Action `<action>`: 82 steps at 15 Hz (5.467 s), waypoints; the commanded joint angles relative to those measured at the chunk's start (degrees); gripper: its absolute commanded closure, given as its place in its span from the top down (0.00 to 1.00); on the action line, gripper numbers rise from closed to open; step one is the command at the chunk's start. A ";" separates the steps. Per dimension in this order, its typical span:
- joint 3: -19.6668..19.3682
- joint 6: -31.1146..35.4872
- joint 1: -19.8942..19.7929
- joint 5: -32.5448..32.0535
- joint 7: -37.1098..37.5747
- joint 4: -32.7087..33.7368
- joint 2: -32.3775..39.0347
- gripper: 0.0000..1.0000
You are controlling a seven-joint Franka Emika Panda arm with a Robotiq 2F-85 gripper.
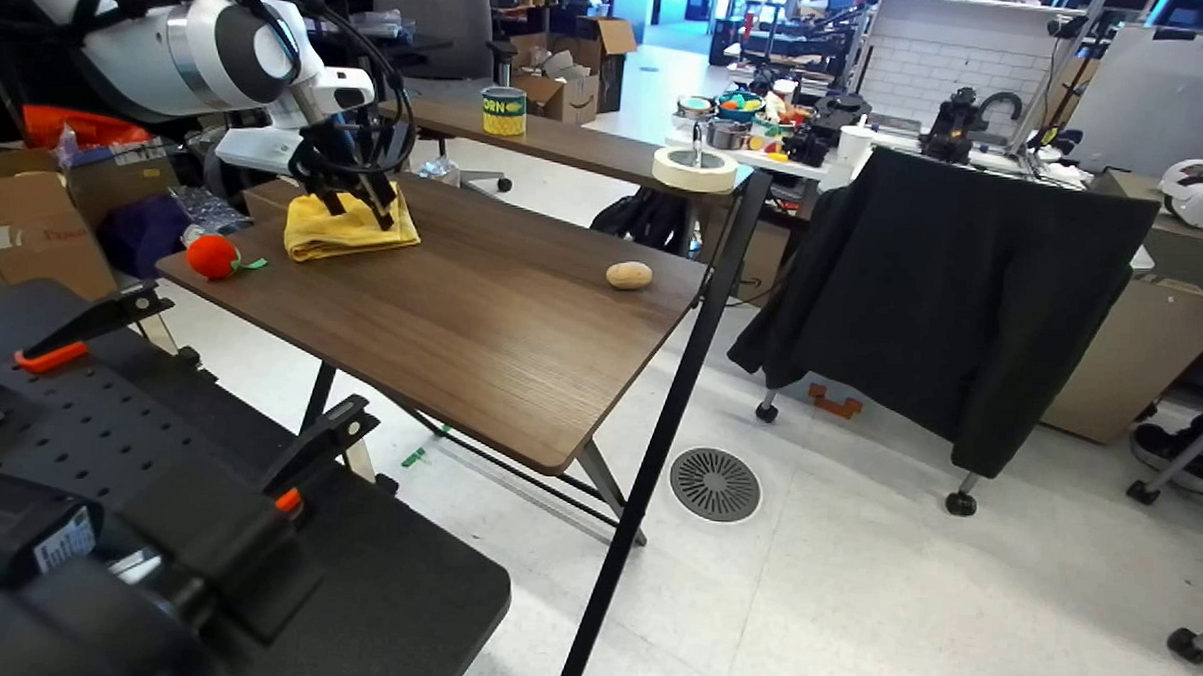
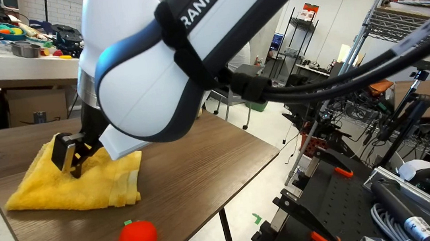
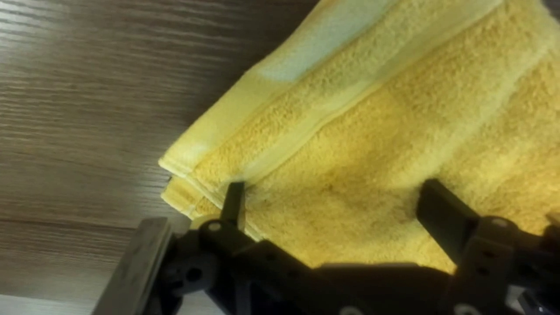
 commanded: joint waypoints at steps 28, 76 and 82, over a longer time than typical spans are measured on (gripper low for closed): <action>-16.41 2.55 5.90 -4.66 23.39 18.47 19.28 1.00; -24.98 -7.81 -3.46 -16.06 38.95 -5.04 7.85 1.00; -18.95 1.51 -8.36 -16.16 29.64 -8.13 3.91 1.00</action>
